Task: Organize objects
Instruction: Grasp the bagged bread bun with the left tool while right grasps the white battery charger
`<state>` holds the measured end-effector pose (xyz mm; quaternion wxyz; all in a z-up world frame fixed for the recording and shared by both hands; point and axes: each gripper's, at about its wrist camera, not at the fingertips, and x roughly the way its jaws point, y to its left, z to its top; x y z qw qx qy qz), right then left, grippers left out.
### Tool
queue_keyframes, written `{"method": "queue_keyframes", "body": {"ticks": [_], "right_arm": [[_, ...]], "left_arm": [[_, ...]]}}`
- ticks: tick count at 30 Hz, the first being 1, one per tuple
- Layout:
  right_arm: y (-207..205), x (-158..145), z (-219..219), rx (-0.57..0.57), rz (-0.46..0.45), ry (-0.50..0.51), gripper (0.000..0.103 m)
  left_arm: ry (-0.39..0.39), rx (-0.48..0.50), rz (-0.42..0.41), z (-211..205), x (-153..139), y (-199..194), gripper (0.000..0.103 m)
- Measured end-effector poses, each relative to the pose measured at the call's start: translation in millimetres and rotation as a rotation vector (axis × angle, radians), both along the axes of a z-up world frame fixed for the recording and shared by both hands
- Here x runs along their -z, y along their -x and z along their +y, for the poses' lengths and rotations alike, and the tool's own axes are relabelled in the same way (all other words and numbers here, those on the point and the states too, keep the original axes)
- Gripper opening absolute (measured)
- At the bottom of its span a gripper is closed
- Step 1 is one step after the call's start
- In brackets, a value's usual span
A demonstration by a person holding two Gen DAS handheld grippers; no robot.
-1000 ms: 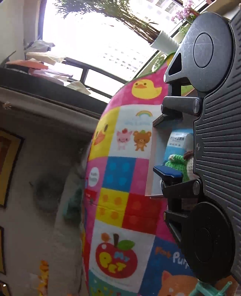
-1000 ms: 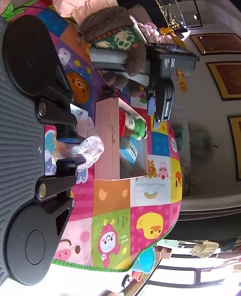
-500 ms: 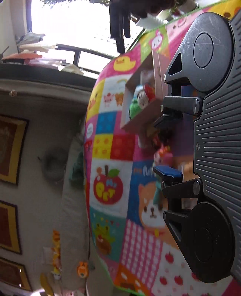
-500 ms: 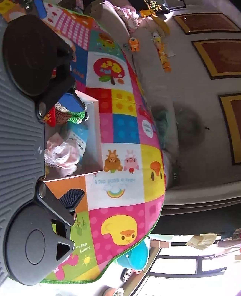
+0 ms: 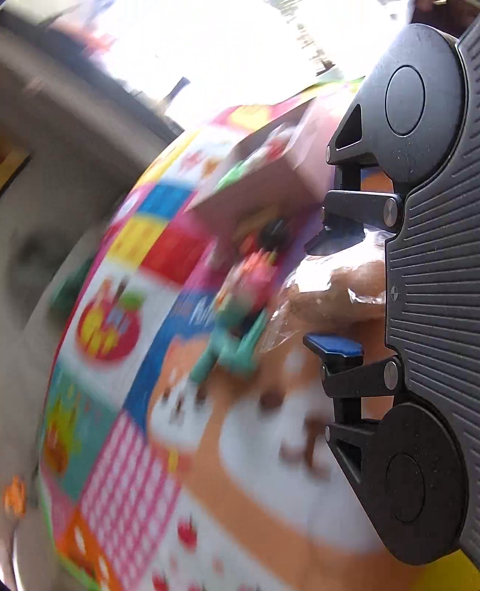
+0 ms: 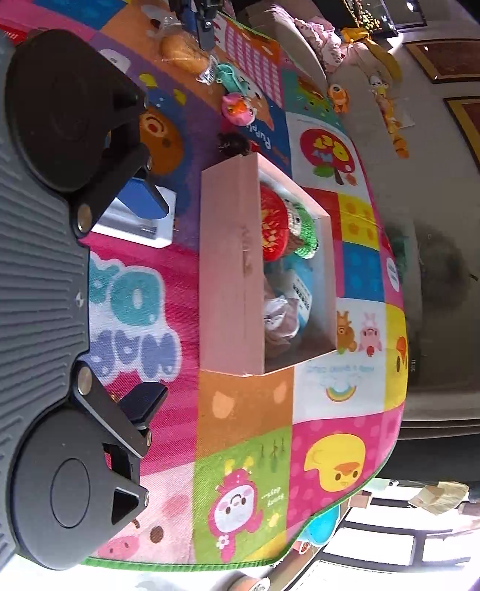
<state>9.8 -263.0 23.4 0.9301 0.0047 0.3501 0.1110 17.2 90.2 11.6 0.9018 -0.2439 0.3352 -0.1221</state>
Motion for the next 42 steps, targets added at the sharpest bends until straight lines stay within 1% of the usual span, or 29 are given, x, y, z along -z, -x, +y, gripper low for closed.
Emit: {"method": "queue_keyframes", "body": {"ticks": [2, 3, 4, 5, 6, 8, 10, 12, 13, 16, 18, 19, 20, 21, 23, 25, 28, 32, 35, 36, 38, 39, 40, 42], "right_arm": [[3.0, 5.2, -2.8, 0.003, 0.016, -0.025, 0.097], [4.3, 7.9, -4.5, 0.01, 0.02, -0.03, 0.099], [5.6, 10.9, -6.1, 0.017, 0.022, -0.033, 0.099], [7.1, 14.4, -7.9, 0.022, 0.026, -0.034, 0.099], [8.4, 18.0, -9.4, 0.028, 0.03, -0.036, 0.099], [10.7, 25.8, -12.2, 0.037, 0.046, -0.046, 0.1], [13.0, 32.4, -14.5, 0.039, 0.055, -0.065, 0.102], [15.3, 31.9, -12.9, 0.029, 0.044, -0.065, 0.103], [15.3, 31.9, -12.3, 0.025, 0.042, -0.067, 0.103], [15.6, 32.4, -10.2, 0.02, 0.04, -0.059, 0.103], [16.0, 32.8, -8.9, 0.013, 0.039, -0.057, 0.103], [15.9, 32.9, -9.0, 0.011, 0.039, -0.059, 0.103], [15.8, 33.0, -9.4, 0.01, 0.038, -0.062, 0.103], [15.9, 33.2, -9.8, 0.01, 0.037, -0.067, 0.103], [16.3, 33.4, -9.9, 0.011, 0.037, -0.07, 0.103], [15.2, 33.3, -9.4, 0.01, 0.044, -0.067, 0.103], [14.2, 33.2, -5.0, 0.004, 0.051, -0.037, 0.103], [13.8, 31.1, 0.4, 0.013, 0.063, -0.016, 0.103], [20.2, 22.2, 14.5, -0.058, 0.052, -0.094, 0.103], [22.3, 18.2, 23.3, -0.075, 0.037, -0.094, 0.103], [23.0, 12.7, 42.2, -0.095, 0.014, -0.059, 0.102], [22.0, 11.5, 50.0, -0.1, 0.006, -0.046, 0.1], [20.4, 11.4, 55.9, -0.105, 0.004, -0.034, 0.097], [16.0, 13.8, 68.6, -0.102, 0.005, 0.01, 0.097]], "left_arm": [[-0.029, 0.133, 0.003, -24.2, -0.8, -1.4, 0.049], [-0.059, 0.168, -0.006, -34.3, -1.8, 1.2, 0.049], [-0.094, 0.183, -0.016, -42.4, -3.2, 4.3, 0.049], [-0.121, 0.182, -0.025, -48.7, -5.3, 6.6, 0.049], [-0.131, 0.176, -0.028, -52.5, -6.9, 7.8, 0.049], [-0.118, 0.169, -0.018, -56.6, -8.8, 7.7, 0.049], [-0.126, 0.163, 0.006, -61.6, -9.0, 2.5, 0.049], [-0.176, 0.145, 0.033, -69.2, -8.0, -5.5, 0.051], [-0.193, 0.143, 0.036, -73.0, -7.2, -8.8, 0.055], [-0.204, 0.131, 0.031, -85.7, -4.1, -17.3, 0.055], [-0.197, 0.122, 0.016, -92.0, -1.5, -19.4, 0.051], [-0.18, 0.118, 0.014, -93.0, -0.1, -18.1, 0.044], [-0.162, 0.108, 0.012, -93.0, 0.3, -14.7, 0.043], [-0.159, 0.104, 0.009, -93.1, 0.7, -11.0, 0.043], [-0.167, 0.097, -0.007, -90.0, 0.4, -0.1, 0.042], [-0.139, 0.099, -0.017, -80.9, 0.0, 13.0, 0.042], [-0.094, 0.126, -0.003, -65.4, 1.1, 32.3, 0.042], [-0.108, 0.135, -0.033, -53.0, 3.3, 55.9, 0.042], [-0.064, 0.123, -0.034, -46.4, 8.1, 56.9, 0.042], [-0.052, 0.114, -0.033, -45.9, 10.0, 55.3, 0.042], [-0.042, 0.098, -0.039, -47.0, 13.2, 53.5, 0.043], [-0.042, 0.09, -0.048, -48.7, 14.8, 53.3, 0.043], [-0.046, 0.084, -0.059, -50.1, 16.1, 53.5, 0.044], [-0.055, 0.082, -0.083, -51.9, 18.0, 55.9, 0.044]]}}
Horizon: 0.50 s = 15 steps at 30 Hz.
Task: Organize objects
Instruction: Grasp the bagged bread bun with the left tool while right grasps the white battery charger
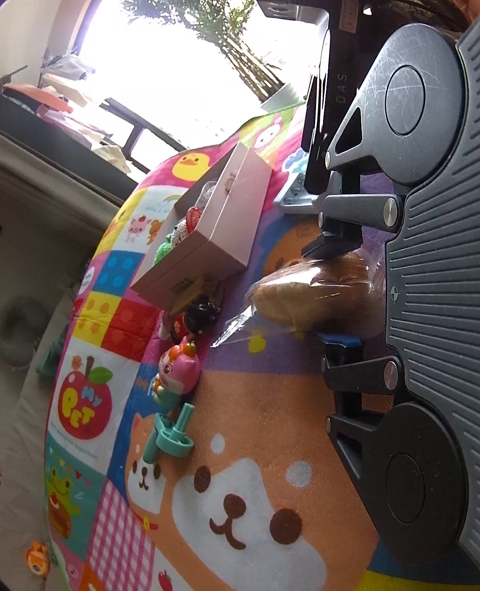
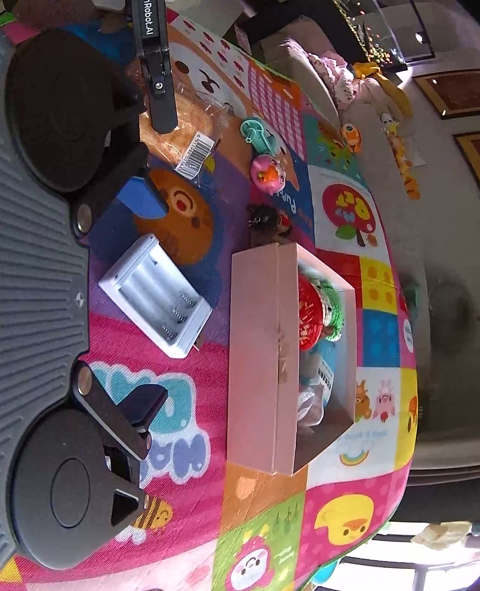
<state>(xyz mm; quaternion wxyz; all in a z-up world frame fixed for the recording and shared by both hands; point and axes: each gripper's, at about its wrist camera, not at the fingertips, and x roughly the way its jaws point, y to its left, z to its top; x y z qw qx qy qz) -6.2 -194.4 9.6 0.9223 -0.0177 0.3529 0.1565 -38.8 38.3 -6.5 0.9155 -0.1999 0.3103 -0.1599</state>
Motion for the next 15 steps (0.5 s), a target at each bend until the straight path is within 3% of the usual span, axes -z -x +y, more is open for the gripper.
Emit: {"method": "queue_keyframes", "body": {"ticks": [5, 10, 15], "right_arm": [[-1.3, 7.3, 4.4, 0.018, -0.001, 0.063, 0.097], [3.6, 8.6, -13.3, 0.119, -0.026, 0.151, 0.094], [-1.7, 5.3, -20.8, 0.08, 0.019, 0.025, 0.094]], "left_arm": [[0.039, -0.001, 0.011, 5.0, 2.7, -1.2, 0.045], [0.057, 0.001, 0.014, 7.2, 4.6, -2.1, 0.045], [0.063, -0.002, 0.014, 7.6, 5.5, -1.6, 0.045]]}}
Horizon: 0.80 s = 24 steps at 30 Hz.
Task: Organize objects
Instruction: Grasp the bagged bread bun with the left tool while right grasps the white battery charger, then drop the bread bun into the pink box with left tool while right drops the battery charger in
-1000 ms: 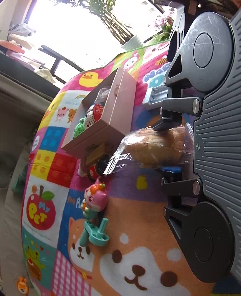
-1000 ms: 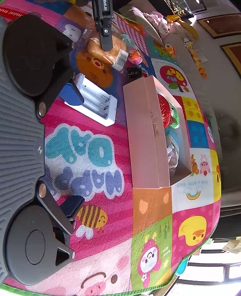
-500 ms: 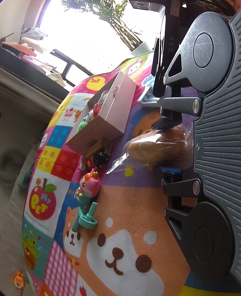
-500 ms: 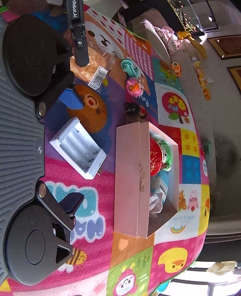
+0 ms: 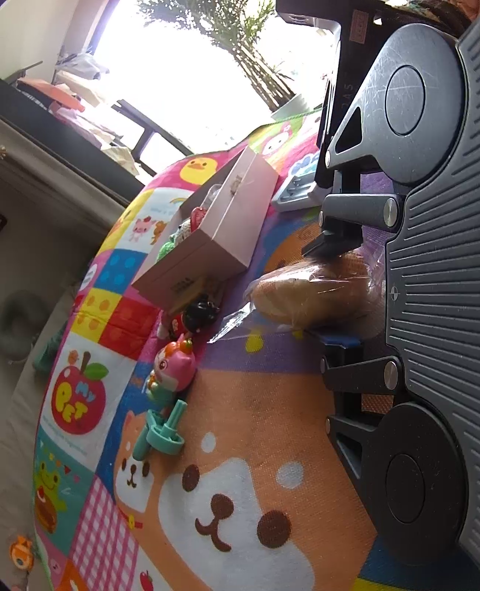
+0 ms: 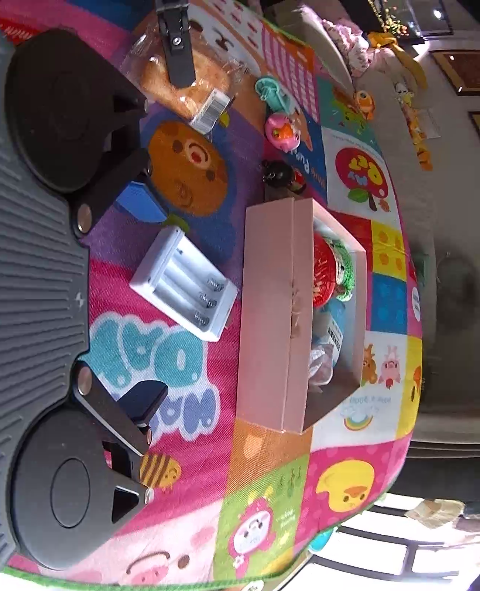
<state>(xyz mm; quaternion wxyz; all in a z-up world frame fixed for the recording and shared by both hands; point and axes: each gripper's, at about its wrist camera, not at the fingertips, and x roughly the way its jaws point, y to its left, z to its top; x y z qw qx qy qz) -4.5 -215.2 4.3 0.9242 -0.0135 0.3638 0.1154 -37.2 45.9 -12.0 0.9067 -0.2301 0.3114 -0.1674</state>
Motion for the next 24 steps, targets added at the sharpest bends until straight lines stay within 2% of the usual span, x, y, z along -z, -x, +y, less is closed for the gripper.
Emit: {"method": "queue_keyframes", "body": {"ticks": [2, 5, 10, 11, 14, 18, 24], "right_arm": [[-8.1, 2.3, 6.7, 0.01, -0.016, 0.0, 0.094], [-26.6, 7.1, 16.4, 0.029, -0.012, 0.007, 0.086], [-34.1, 7.5, 30.1, -0.007, 0.008, 0.059, 0.051], [-29.8, 4.9, 29.4, -0.034, 0.02, 0.042, 0.049], [-8.4, -0.1, 27.7, -0.091, 0.024, 0.045, 0.048], [27.6, -0.1, 16.9, -0.174, 0.074, 0.047, 0.048], [59.1, -4.9, -7.5, -0.153, 0.054, 0.079, 0.047]], "left_arm": [[-0.002, -0.001, -0.001, -0.7, 0.0, 0.4, 0.045], [0.003, -0.002, 0.0, -0.6, 0.1, 0.2, 0.045], [0.005, -0.001, 0.0, -0.8, 0.3, 0.2, 0.045], [0.006, -0.001, 0.001, -0.7, 0.3, 0.0, 0.045], [0.003, -0.002, 0.0, -0.9, 0.1, 0.0, 0.045], [-0.016, -0.006, -0.003, -2.0, -0.9, 0.2, 0.045], [-0.067, -0.016, 0.001, -8.5, -6.0, 1.6, 0.045]]}}
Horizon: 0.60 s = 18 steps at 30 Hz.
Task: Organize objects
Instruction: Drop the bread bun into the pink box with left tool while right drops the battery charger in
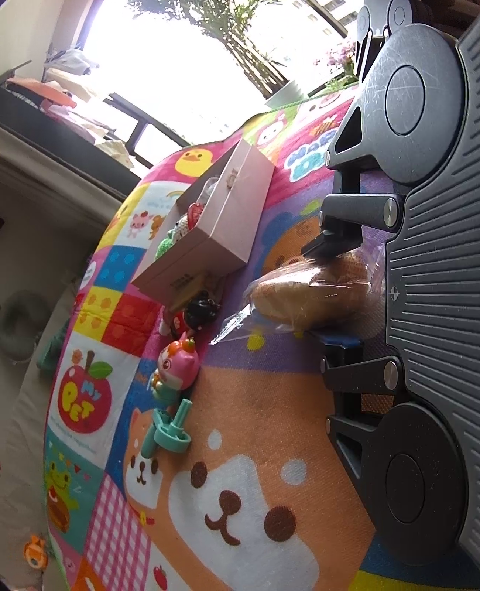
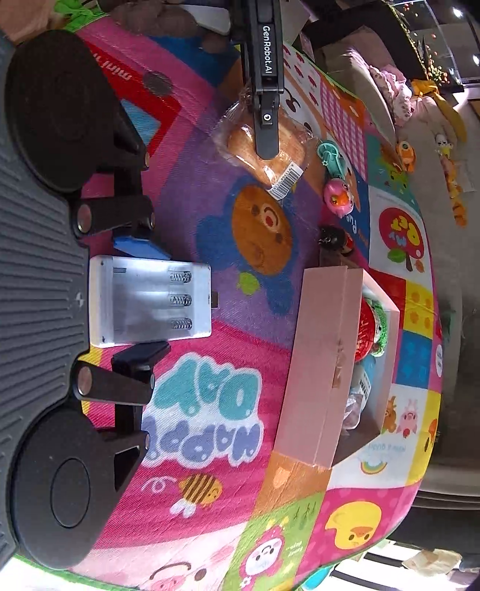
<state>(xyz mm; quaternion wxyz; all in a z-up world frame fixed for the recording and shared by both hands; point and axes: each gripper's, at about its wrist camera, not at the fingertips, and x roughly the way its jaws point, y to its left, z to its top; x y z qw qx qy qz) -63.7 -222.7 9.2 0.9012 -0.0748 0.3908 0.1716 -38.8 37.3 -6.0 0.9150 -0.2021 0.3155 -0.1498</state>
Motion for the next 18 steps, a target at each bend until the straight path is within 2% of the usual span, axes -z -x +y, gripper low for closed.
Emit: {"method": "queue_keyframes", "body": {"ticks": [7, 11, 12, 14, 15, 18], "right_arm": [[3.5, -4.5, -16.9, 0.05, -0.039, -0.029, 0.047], [4.6, -8.0, -21.7, 0.055, -0.054, -0.054, 0.047], [5.3, -9.9, -23.2, 0.06, -0.063, -0.06, 0.047], [6.3, -14.6, -27.3, 0.074, -0.082, -0.072, 0.047], [6.9, -17.8, -29.7, 0.085, -0.095, -0.078, 0.047], [7.4, -25.8, -37.4, 0.106, -0.127, -0.097, 0.047]], "left_arm": [[-0.075, -0.005, 0.016, -10.3, -9.9, 0.1, 0.043], [-0.136, 0.033, 0.007, -19.4, -20.4, 5.2, 0.04], [-0.138, 0.055, 0.01, -21.9, -24.1, 6.4, 0.039], [-0.09, 0.12, 0.021, -26.8, -31.8, 9.4, 0.038], [-0.067, 0.151, 0.004, -30.3, -37.8, 12.3, 0.038], [-0.068, 0.184, -0.091, -46.2, -66.3, 8.5, 0.038]]}}
